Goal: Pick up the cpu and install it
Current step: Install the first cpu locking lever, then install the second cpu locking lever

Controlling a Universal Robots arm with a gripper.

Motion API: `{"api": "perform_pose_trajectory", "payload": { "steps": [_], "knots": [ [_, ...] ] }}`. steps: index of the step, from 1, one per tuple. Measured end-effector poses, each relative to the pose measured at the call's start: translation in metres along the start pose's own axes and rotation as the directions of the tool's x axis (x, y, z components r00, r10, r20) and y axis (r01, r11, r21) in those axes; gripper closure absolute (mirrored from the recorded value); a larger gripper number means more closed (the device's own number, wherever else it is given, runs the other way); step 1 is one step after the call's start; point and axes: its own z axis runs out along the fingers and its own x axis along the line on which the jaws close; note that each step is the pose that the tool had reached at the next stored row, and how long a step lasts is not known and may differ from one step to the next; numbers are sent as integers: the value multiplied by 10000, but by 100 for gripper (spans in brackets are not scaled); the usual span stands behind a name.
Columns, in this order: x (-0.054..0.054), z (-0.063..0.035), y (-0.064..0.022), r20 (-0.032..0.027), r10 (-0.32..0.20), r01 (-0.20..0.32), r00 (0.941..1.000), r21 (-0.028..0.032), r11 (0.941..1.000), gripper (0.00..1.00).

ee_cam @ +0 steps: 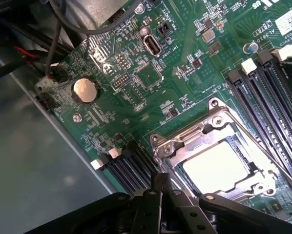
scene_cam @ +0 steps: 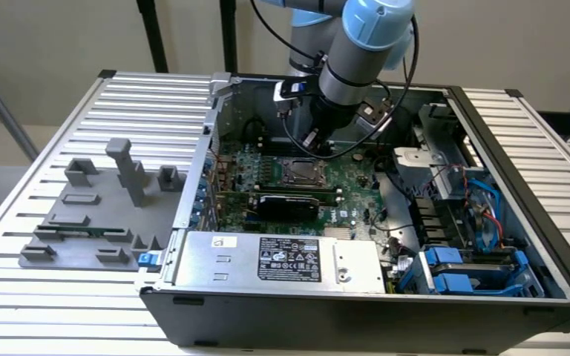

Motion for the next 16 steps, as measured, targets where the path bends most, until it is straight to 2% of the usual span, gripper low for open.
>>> {"api": "perform_pose_trajectory", "payload": {
  "steps": [16],
  "knots": [
    [-17, -19, 10, 5, 2, -2, 10000, 1, 10000, 89]
  ]
}}
